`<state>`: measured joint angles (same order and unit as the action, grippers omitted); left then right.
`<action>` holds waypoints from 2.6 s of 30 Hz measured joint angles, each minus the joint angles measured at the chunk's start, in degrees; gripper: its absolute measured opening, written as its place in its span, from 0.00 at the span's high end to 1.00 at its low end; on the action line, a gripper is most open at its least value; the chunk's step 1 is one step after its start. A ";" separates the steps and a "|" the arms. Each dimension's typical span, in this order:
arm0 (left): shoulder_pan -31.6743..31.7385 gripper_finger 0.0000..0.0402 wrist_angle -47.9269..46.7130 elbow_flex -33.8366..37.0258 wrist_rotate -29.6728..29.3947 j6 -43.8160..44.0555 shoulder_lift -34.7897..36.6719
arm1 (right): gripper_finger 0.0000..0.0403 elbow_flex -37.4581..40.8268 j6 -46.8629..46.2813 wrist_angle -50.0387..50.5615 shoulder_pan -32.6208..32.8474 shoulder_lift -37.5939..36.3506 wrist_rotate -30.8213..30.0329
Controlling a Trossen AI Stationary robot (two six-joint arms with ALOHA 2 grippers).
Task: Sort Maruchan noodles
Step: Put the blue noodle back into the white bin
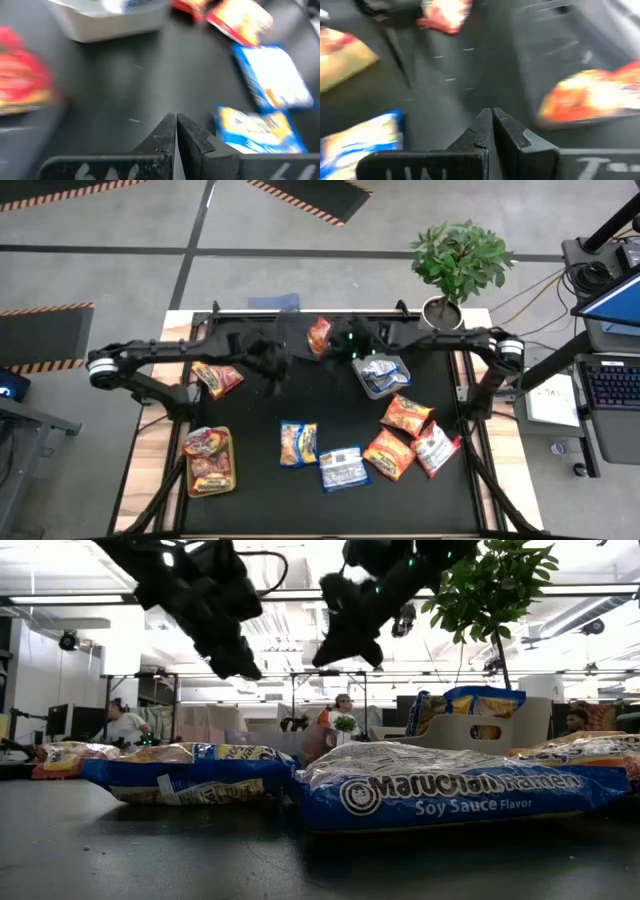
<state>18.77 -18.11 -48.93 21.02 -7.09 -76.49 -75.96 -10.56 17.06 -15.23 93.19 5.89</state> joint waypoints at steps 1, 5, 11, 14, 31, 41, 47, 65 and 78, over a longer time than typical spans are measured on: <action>-1.96 1.00 -0.11 0.65 -0.02 0.26 0.14 | 0.98 0.00 -0.99 0.16 1.66 -0.05 0.06; -9.75 1.00 -3.39 2.51 0.01 1.70 0.55 | 0.98 0.00 -8.43 1.59 7.67 0.50 0.09; -19.98 1.00 -4.84 4.73 -0.95 5.93 0.59 | 0.98 -0.01 -21.39 6.34 14.45 0.59 0.05; -24.35 1.00 -4.54 5.36 -2.29 8.44 0.59 | 0.96 -0.04 -24.80 7.40 17.15 0.61 -0.05; -34.99 1.00 11.71 11.82 -14.21 18.90 0.64 | 0.45 0.94 -34.15 7.48 25.80 7.15 -7.47; -36.82 1.00 26.15 20.23 -17.19 26.61 0.64 | 0.18 0.94 -35.39 3.80 25.65 10.40 -12.08; -37.32 1.00 26.68 21.05 -20.62 27.66 0.64 | 0.11 0.83 -35.26 2.11 24.57 10.55 -12.10; -43.44 1.00 34.82 18.36 -25.17 33.22 -11.13 | 0.11 0.94 -26.97 -3.17 24.46 14.92 -12.49; -44.73 1.00 37.17 16.80 -24.97 36.30 -18.25 | 0.11 0.59 -11.35 -9.80 20.82 16.78 -7.08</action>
<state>-25.96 19.06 -32.13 -3.95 29.21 -94.74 -75.37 -21.91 7.26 5.59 109.97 -1.19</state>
